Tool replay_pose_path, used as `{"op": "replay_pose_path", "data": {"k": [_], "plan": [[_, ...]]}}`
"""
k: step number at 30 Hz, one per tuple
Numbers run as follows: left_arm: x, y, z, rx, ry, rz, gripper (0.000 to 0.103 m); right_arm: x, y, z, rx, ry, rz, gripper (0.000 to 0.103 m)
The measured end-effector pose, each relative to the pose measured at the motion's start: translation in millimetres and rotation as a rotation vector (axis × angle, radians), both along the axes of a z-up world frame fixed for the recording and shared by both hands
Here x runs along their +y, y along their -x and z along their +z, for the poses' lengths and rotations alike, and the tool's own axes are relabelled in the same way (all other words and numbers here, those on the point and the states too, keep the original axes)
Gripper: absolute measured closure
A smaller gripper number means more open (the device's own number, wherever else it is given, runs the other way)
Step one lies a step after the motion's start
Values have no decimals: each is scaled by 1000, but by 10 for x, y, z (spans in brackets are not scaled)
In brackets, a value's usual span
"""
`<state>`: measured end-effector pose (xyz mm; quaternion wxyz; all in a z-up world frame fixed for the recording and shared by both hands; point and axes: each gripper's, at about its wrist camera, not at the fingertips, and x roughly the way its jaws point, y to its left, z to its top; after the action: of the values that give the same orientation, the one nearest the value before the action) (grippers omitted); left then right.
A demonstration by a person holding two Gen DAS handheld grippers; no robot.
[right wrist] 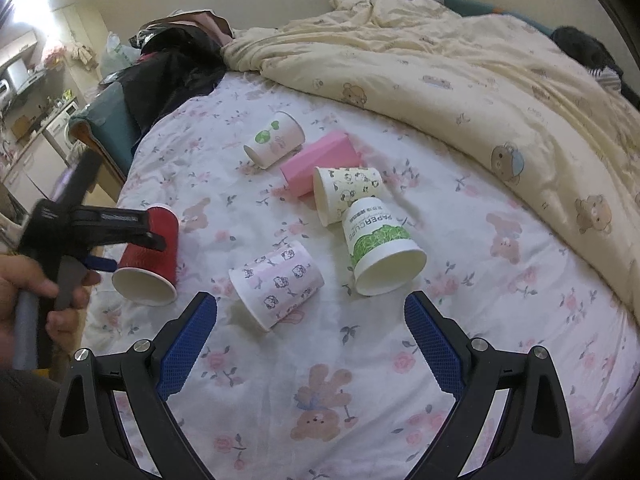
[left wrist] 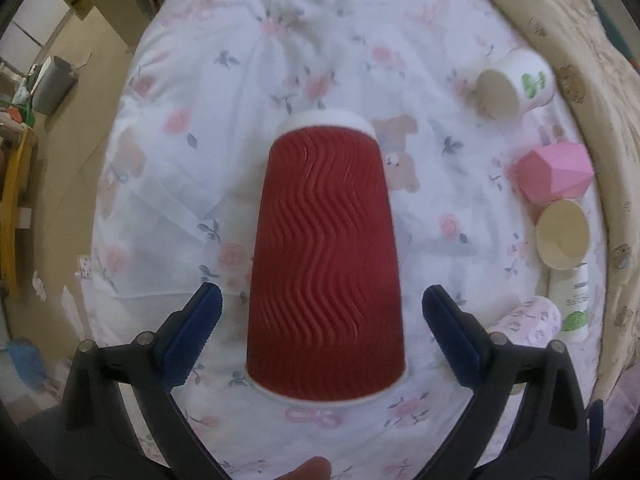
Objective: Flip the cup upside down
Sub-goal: 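Move the left gripper onto the red ribbed cup and close on it, then lift the red cup with the left gripper toward the right gripper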
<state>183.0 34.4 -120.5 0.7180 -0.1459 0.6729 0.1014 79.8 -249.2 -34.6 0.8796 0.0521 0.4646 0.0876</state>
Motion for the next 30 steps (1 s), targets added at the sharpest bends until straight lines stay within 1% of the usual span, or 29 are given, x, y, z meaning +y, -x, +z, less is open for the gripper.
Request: {"op": "replay_pose_path", "data": {"k": [3,5,7,9,15,18,22,24,27,30], "plan": [[-4,-6,-65,13,-18,4,4,27,9,35,-21,21,8,6],[-14,-25,-124,26,-7,-1,5,36,4,38,-21,20,15,6],[-22,-36,-169,36,8,-8,22,29,-9,27,-12,10,13,6],[-36,-37,-208,56,29,-9,25,-3,-12,32,-12,0,-2,6],[-85,-19,-127,33,-11,-36,28,-28,-10,38,-7,-4,-12,6],[-115,7,36,25,3,-29,28,-27,-9,46,-10,2,-5,6],[-130,151,244,-1,22,-38,28,-28,17,78,-18,-1,-5,6],[-104,289,366,-13,46,-36,28,-45,30,91,-17,-22,-6,6],[-208,505,534,-34,55,-59,28,-60,59,102,-13,-38,-10,6],[-244,720,557,-37,62,-85,28,-69,103,111,-13,-42,-8,6]]}}
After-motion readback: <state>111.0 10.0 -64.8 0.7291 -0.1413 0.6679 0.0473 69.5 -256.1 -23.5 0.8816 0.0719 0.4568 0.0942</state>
